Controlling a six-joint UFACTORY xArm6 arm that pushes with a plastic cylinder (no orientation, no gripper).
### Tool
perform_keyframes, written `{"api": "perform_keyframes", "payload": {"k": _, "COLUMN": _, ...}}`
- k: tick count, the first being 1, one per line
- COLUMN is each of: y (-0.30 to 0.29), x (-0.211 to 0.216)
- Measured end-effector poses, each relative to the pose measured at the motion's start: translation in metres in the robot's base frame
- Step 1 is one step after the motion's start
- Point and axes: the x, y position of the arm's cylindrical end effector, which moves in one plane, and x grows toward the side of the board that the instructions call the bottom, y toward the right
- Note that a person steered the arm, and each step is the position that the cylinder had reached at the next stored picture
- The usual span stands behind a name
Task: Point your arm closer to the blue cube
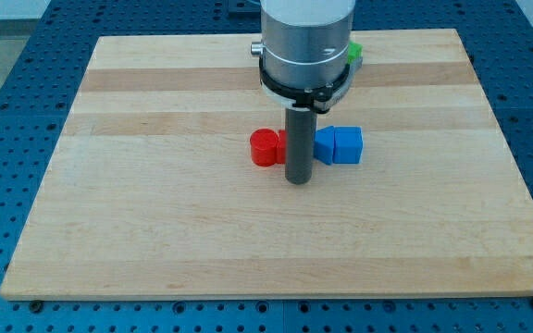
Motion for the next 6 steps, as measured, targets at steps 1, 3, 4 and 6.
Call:
{"api": "perform_keyframes", "payload": {"k": 1, "y": 0.007, "x": 0.000}}
{"api": "perform_keyframes", "payload": {"k": 3, "y": 0.082, "x": -0.006}}
{"api": "perform_keyframes", "payload": {"k": 4, "y": 0.121, "x": -0.020}}
{"api": "perform_keyframes", "payload": {"k": 6, "y": 0.100, "x": -0.037}}
